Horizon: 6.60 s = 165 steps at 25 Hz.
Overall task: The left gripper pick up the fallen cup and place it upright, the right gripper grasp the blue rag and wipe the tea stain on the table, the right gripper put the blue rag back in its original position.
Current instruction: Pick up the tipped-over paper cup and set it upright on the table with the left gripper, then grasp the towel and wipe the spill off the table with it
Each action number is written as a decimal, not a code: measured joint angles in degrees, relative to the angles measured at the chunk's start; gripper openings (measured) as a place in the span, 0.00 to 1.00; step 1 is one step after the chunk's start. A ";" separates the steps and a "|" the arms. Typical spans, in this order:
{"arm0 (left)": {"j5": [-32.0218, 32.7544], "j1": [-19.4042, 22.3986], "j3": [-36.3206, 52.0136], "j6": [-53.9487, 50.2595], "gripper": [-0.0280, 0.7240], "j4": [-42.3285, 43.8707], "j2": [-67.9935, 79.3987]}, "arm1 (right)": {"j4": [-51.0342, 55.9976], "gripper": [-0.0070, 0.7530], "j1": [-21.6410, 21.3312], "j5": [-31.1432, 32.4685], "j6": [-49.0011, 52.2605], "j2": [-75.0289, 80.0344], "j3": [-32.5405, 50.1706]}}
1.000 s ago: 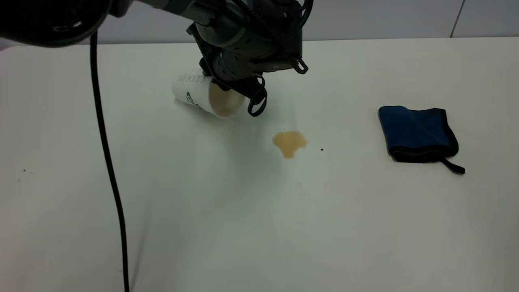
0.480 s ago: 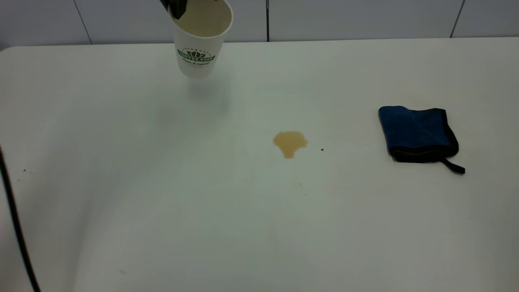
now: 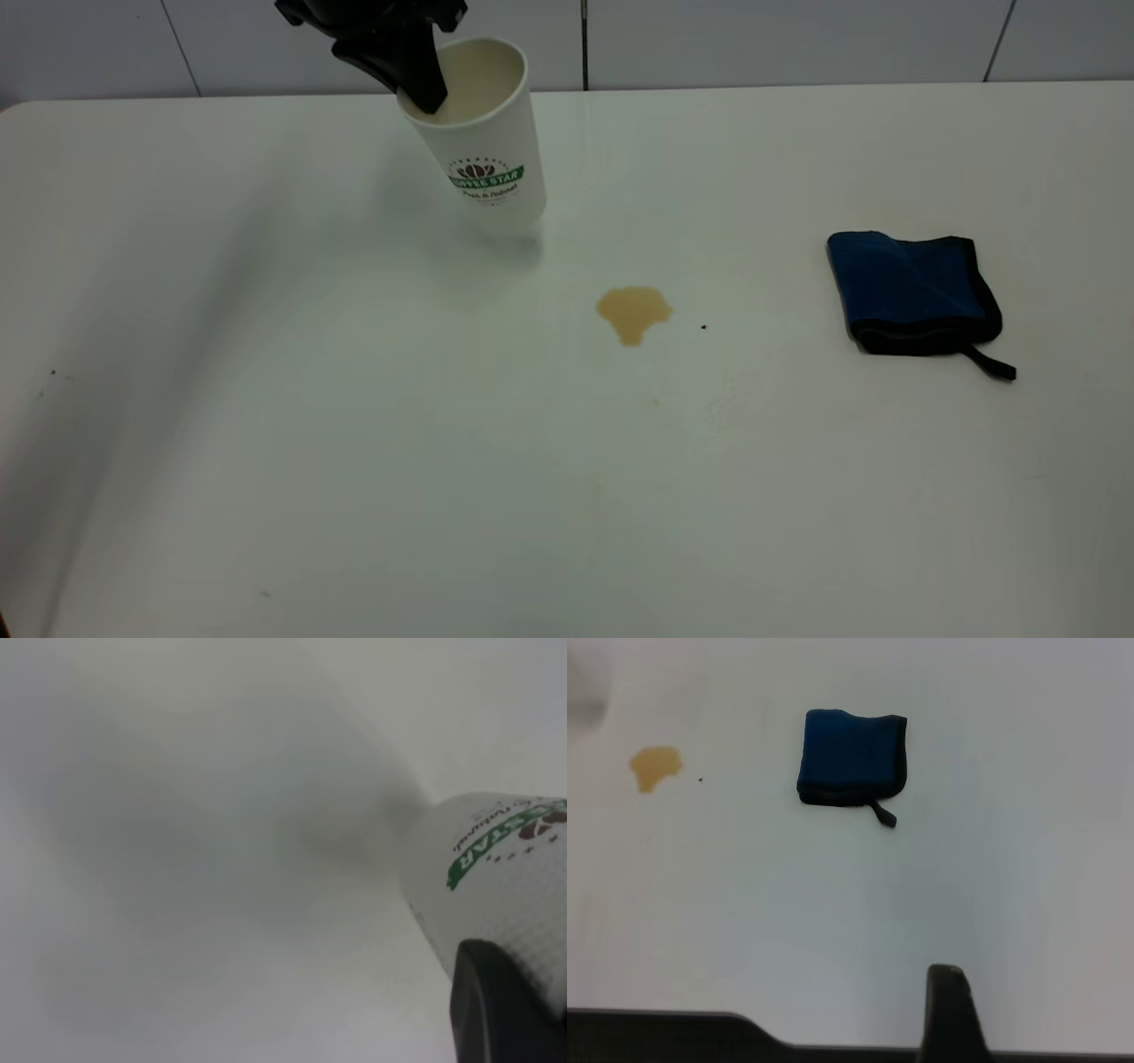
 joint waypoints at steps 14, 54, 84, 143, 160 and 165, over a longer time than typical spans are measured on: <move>-0.87 0.00 0.00 0.17 0.05 0.73 4.95 | 0.00 0.73 0.00 0.00 0.00 0.00 0.00; 6.51 -2.45 0.00 -0.57 0.71 -3.31 -22.35 | 0.00 0.73 0.00 0.00 0.00 0.00 0.00; 23.31 -2.45 69.41 -26.94 0.69 24.11 -94.85 | 0.00 0.73 0.00 0.00 0.06 0.00 0.00; 20.76 14.18 84.34 -29.41 0.69 26.01 -139.80 | 13.13 0.87 0.00 -37.67 -20.77 78.82 -14.38; 20.76 14.18 84.34 -29.41 0.69 26.02 -139.80 | 10.78 0.79 -1.88 -43.88 -25.06 130.39 -52.17; 20.76 14.18 84.34 -29.41 0.69 26.02 -139.80 | 11.00 0.79 -2.86 -44.22 -24.57 134.03 -55.62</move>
